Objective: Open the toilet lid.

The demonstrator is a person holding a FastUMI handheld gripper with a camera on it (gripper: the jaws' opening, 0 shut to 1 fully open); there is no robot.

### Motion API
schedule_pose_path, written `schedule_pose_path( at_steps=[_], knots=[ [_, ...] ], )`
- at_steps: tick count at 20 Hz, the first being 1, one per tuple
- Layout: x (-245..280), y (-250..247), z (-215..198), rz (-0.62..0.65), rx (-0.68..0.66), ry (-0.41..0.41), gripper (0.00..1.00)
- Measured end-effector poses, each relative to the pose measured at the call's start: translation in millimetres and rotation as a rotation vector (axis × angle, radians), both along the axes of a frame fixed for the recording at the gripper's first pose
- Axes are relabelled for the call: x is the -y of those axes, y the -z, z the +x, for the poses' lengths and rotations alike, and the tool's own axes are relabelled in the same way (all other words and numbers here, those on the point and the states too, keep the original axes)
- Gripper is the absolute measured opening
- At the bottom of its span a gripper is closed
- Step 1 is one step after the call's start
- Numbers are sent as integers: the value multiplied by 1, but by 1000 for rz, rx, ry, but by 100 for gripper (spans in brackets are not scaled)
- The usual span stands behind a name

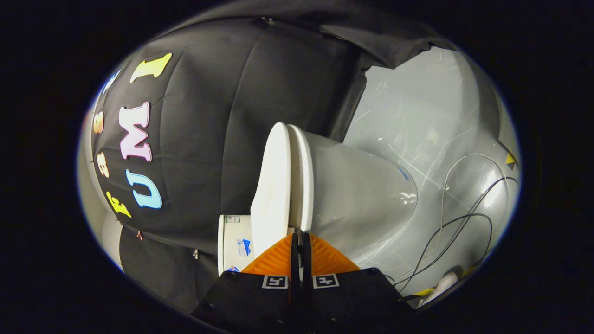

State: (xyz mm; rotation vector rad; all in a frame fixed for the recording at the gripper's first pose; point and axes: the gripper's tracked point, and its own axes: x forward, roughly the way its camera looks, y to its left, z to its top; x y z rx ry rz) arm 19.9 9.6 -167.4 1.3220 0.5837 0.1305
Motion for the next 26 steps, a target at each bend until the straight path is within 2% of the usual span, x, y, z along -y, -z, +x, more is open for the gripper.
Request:
schedule_pose_path(
  at_steps=[2, 12, 26],
  knots=[
    [1, -8, -1, 12, 6, 2, 5],
    [-6, -50, 0, -91, 35, -23, 5],
    [-41, -163, 2, -272, 131, -73, 5]
  ],
)
